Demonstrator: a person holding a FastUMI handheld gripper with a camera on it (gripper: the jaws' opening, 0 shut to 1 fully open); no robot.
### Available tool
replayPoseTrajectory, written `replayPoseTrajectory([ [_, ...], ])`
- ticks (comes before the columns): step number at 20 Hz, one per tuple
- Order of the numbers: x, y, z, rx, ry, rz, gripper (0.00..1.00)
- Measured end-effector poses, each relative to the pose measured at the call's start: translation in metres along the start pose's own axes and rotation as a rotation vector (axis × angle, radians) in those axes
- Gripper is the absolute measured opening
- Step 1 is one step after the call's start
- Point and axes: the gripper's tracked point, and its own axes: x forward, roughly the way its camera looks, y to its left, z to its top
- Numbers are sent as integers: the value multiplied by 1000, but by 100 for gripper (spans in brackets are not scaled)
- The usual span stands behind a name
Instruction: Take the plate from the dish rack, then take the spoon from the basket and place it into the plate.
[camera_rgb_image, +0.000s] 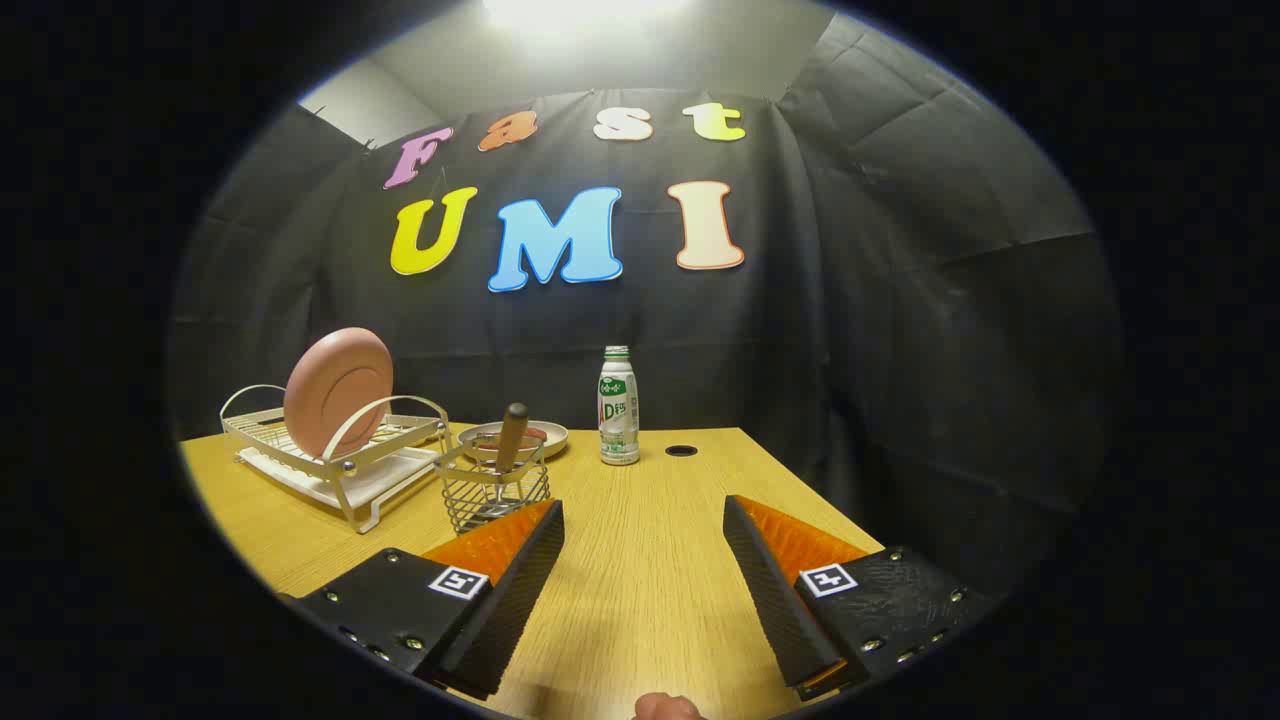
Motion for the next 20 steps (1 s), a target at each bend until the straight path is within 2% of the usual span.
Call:
replayPoseTrajectory([
  [4, 44, -8, 5, 33, 9, -18, 98],
  [7, 58, -20, 26, 10, -7, -46, 97],
  [14, 11, -37, 128, 7, -46, -131, 97],
  [20, -26, 12, 193, -2, -51, -111, 97],
])
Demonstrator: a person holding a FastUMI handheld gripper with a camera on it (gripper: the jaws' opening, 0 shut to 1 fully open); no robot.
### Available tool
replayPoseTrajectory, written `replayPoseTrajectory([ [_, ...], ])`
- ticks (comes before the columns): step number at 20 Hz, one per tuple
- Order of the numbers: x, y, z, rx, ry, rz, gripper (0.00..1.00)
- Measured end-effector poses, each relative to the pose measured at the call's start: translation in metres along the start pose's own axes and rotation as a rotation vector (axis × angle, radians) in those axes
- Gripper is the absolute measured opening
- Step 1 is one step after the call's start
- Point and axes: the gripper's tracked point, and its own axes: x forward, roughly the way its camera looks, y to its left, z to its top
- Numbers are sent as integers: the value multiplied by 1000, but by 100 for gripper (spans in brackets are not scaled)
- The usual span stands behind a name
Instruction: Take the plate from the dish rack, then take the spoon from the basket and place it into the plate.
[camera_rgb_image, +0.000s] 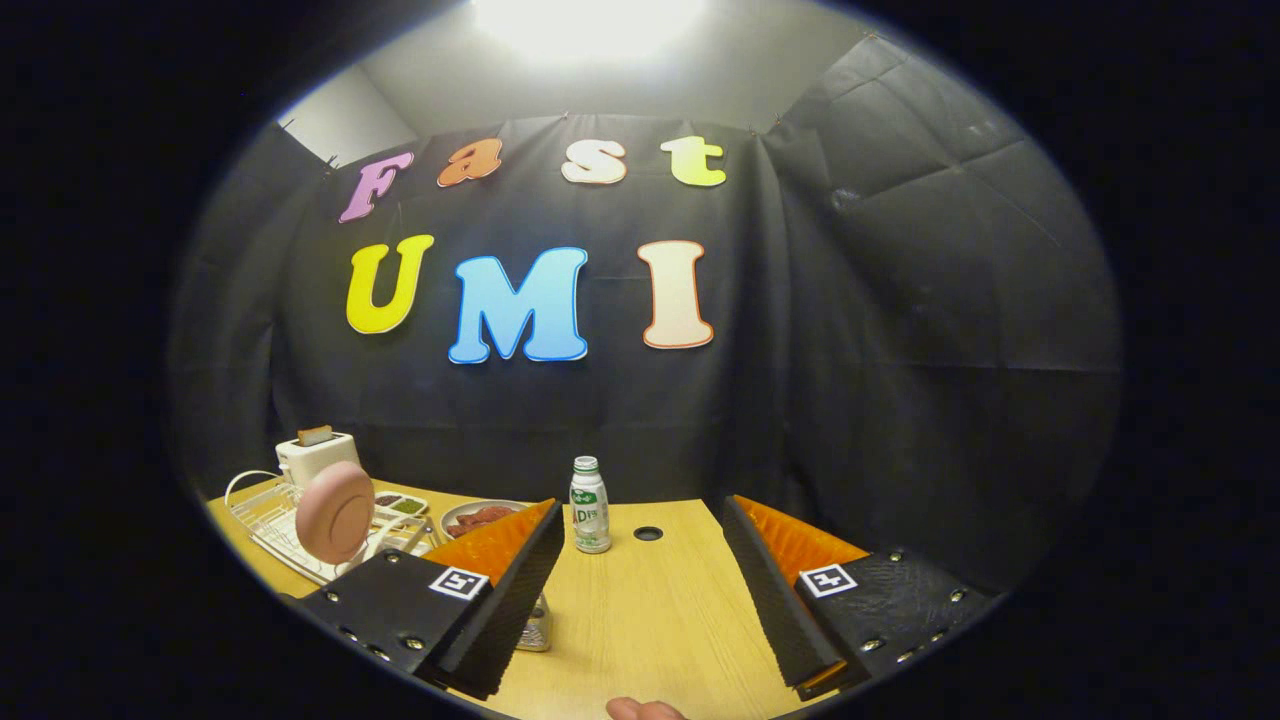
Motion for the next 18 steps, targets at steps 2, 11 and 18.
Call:
replayPoseTrajectory([
  [2, -7, 24, 15, 6, 4, 21, 97],
  [11, -11, 106, 52, 14, 6, 89, 97],
  [18, 3, 183, 57, 7, 123, 163, 97],
])
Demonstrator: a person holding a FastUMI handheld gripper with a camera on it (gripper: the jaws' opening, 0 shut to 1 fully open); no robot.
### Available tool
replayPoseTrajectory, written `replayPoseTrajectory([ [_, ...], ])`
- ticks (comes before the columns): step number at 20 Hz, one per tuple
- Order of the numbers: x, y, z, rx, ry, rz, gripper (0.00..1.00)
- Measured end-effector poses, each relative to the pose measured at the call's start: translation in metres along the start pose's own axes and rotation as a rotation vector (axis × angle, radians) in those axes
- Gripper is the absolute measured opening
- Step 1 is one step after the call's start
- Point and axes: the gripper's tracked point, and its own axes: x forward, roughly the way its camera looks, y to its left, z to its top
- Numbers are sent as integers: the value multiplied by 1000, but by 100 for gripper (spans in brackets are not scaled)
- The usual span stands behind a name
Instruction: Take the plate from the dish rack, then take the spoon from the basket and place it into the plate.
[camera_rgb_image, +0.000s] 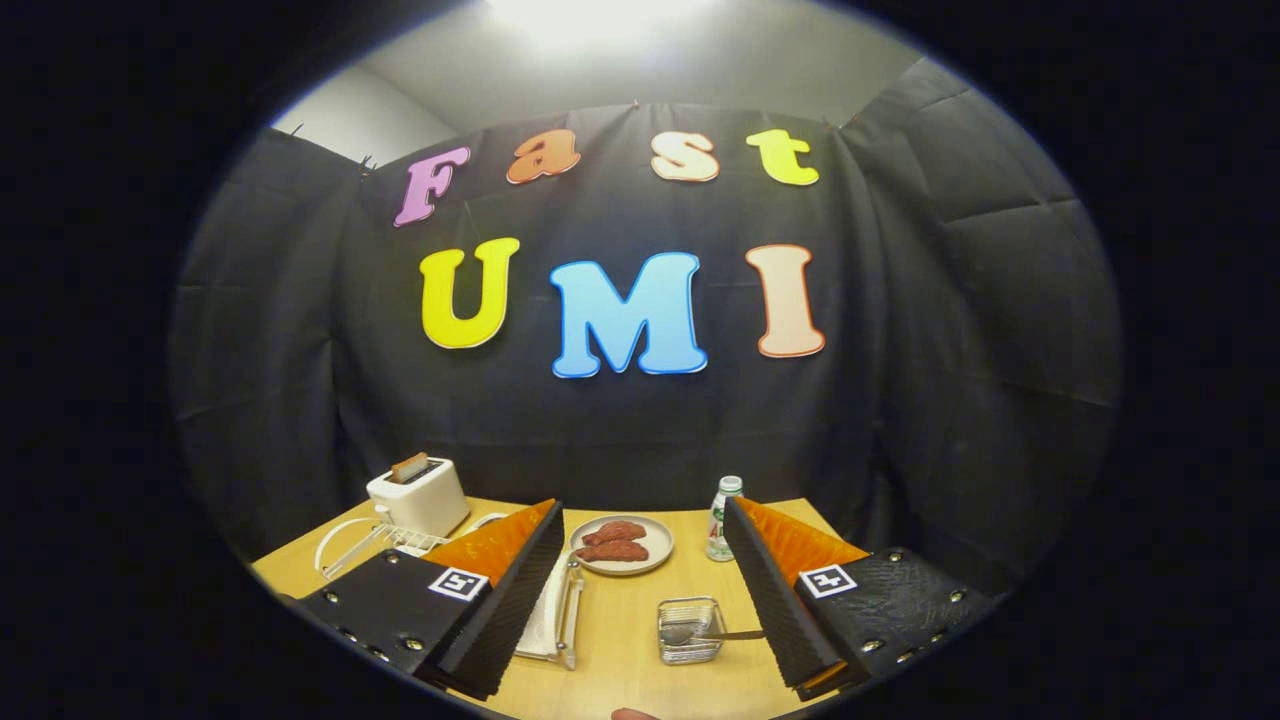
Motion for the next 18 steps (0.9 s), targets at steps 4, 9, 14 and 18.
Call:
replayPoseTrajectory([
  [4, 23, 46, -9, -48, 101, 26, 97],
  [9, 49, 94, -45, -46, 272, 32, 98],
  [14, 79, 121, -70, -49, 375, 16, 97],
  [18, 103, 129, -88, -70, 454, -19, 97],
])
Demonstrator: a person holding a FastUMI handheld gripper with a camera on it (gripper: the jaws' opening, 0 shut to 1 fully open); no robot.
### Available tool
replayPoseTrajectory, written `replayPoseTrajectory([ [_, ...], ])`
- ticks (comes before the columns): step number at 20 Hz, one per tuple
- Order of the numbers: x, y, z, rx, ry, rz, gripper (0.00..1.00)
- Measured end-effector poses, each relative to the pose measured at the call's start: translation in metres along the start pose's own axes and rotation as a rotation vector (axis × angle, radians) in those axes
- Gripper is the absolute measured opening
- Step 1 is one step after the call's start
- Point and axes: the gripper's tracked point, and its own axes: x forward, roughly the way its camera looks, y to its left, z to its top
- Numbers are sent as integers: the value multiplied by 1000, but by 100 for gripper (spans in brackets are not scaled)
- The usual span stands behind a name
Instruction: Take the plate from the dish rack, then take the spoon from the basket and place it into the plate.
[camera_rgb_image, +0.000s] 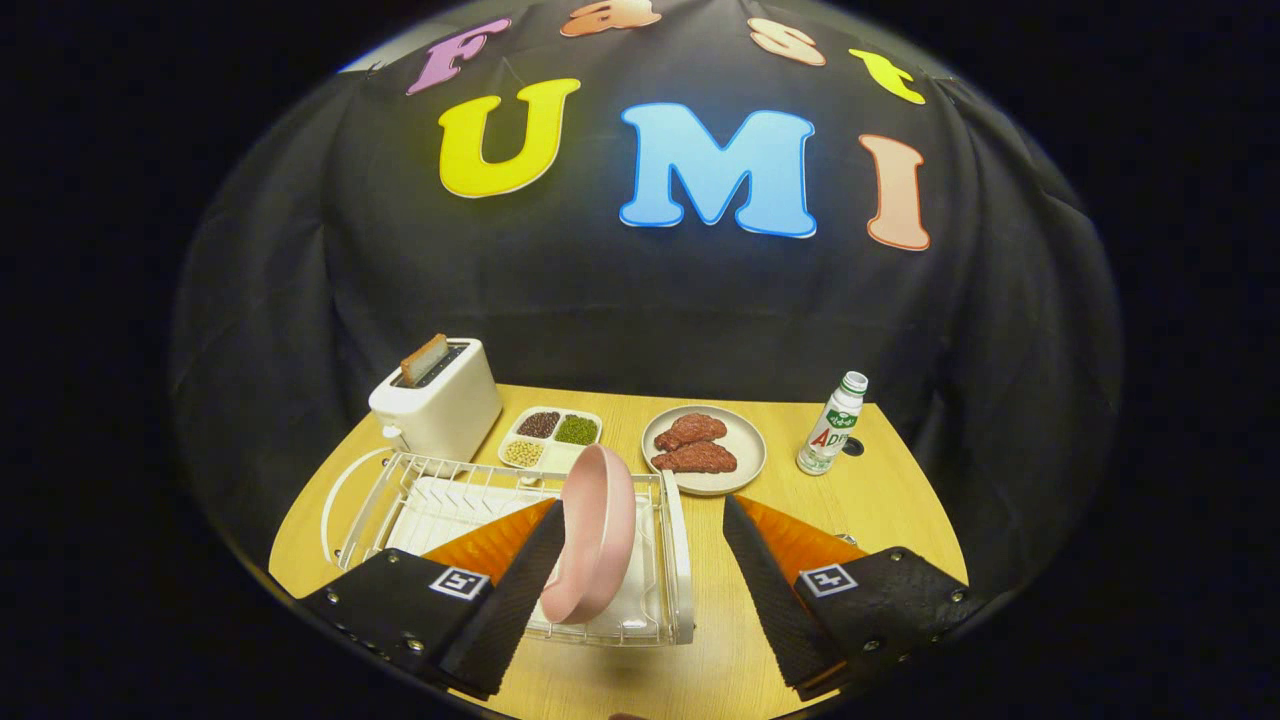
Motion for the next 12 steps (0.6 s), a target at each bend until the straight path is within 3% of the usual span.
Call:
replayPoseTrajectory([
  [2, 11, -2, -6, 8, 79, -28, 97],
  [4, 22, 1, -10, 29, 152, -35, 86],
  [7, 41, 2, -16, 43, 232, -61, 83],
  [9, 47, -4, -21, 27, 263, -122, 79],
  [11, 51, -7, -29, 17, 300, -180, 62],
  [12, 55, -1, -32, 18, 315, -189, 47],
])
